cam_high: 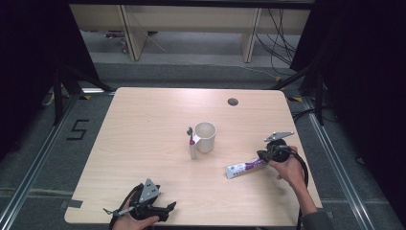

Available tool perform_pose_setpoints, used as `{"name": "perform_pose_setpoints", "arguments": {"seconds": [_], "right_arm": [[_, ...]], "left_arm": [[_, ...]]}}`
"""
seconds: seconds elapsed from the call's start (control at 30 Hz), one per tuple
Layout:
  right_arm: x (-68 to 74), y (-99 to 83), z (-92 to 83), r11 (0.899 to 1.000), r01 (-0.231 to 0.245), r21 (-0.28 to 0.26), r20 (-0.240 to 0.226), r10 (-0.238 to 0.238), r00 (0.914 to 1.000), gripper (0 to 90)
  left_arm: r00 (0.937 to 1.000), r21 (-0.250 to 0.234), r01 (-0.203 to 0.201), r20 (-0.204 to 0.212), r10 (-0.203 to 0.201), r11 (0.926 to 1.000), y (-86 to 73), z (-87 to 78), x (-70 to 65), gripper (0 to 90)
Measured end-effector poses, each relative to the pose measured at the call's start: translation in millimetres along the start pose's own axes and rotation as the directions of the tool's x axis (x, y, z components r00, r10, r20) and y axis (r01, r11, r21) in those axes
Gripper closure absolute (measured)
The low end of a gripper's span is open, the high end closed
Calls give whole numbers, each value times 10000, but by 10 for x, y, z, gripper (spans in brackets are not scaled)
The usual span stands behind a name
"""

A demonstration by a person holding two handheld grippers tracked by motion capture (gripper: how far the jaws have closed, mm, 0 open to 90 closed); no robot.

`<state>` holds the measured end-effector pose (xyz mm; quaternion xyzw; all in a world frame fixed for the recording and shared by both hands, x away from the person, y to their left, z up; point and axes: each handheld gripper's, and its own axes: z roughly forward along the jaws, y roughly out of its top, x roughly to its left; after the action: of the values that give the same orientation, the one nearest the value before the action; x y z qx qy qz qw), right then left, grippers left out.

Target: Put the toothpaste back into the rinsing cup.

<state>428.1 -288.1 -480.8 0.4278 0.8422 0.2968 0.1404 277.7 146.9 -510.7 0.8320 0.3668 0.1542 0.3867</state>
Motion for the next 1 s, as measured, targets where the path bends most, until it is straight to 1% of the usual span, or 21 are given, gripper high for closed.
{"name": "perform_pose_setpoints", "arguments": {"seconds": [0.07, 0.1, 0.2, 0.23, 0.27, 0.3, 0.33, 0.37, 0.4, 0.43, 0.47, 0.5, 0.53, 0.57, 0.63, 0.67, 0.73, 0.8, 0.83, 0.93, 1.0], "right_arm": [[24, -25, -4, 9997, -164, -166, -20, 164, 9999, 900], [63, -49, -67, 9991, -361, 203, -120, 364, 9993, 900], [73, -86, -88, 9996, -197, 187, -159, 200, 9997, 900], [74, -112, -75, 9998, -165, -120, -112, 164, 9998, 900], [96, -131, -101, 9994, -332, 103, -185, 334, 9993, 900], [97, -142, -104, 9995, -297, 55, -214, 298, 9993, 900], [109, -177, -106, 9999, -100, -48, -189, 99, 9998, 900], [131, -184, -132, 9996, -250, 139, -288, 254, 9993, 900], [147, -195, -152, 9995, -188, 251, -299, 195, 9994, 900], [158, -214, -152, 9999, -37, 142, -269, 41, 9996, 900], [184, -220, -179, 9995, -181, 251, -403, 191, 9990, 900], [199, -238, -183, 10000, -11, 45, -416, 13, 9991, 900], [199, -238, -183, 10000, -11, 45, -416, 13, 9991, 900], [248, -263, -240, 9995, 58, 296, -486, -44, 9988, 900], [284, -287, -267, 9994, 161, 319, -527, -144, 9985, 900], [306, -310, -261, 9997, 207, 164, -497, -198, 9986, 900], [354, -329, -318, 9983, 53, 583, -645, -16, 9979, 896], [370, -352, -311, 9990, 133, 436, -621, -105, 9980, 892], [362, -374, -316, 9987, 372, 358, -543, -353, 9979, 880], [366, -389, -331, 9990, 255, 369, -551, -234, 9982, 869], [350, -375, -371, 9994, 266, 224, -661, -250, 9975, 809]], "left_arm": [[9999, -95, 112, 23, -112, 9999, 1, 2, -4, 184], [9999, -105, 155, 44, -154, 9998, -1, 5, -7, 184], [9998, -54, 172, 79, -171, 9998, -1, 9, -13, 184], [9999, -42, 139, 91, -139, 9999, -1, 10, -16, 184], [9999, -23, 98, 54, -98, 9999, 0, 10, -15, 184], [10000, 17, 70, 14, -70, 10000, 3, 9, -18, 184], [9998, -119, 189, 100, -188, 9998, 1, 14, -30, 184], [9997, -167, 194, 122, -192, 9997, 0, 17, -27, 184], [9997, -167, 194, 122, -192, 9997, 0, 17, -27, 184], [9998, -112, 175, 97, -174, 9998, 2, 9, -25, 184], [9998, -112, 175, 97, -174, 9998, 2, 9, -25, 184], [9998, -119, 188, 96, -187, 9998, 1, 9, -27, 184], [9997, -126, 205, 110, -203, 9997, 1, 9, -29, 184], [9999, -69, 128, 68, -128, 9999, 3, 4, -26, 184], [9999, -72, 133, 86, -132, 9999, 4, 5, -27, 184], [9999, -46, 105, 130, -105, 9999, 5, 5, -28, 184], [9997, -169, 202, 170, -199, 9997, 0, 19, -39, 184], [9997, -99, 188, 144, -187, 9998, 3, 12, -42, 184], [9998, -104, 153, 156, -151, 9998, 3, 14, -41, 184], [9998, -69, 143, 142, -142, 9999, 3, 10, -42, 184], [9998, -51, 101, 171, -100, 9999, 3, 10, -41, 184]]}}
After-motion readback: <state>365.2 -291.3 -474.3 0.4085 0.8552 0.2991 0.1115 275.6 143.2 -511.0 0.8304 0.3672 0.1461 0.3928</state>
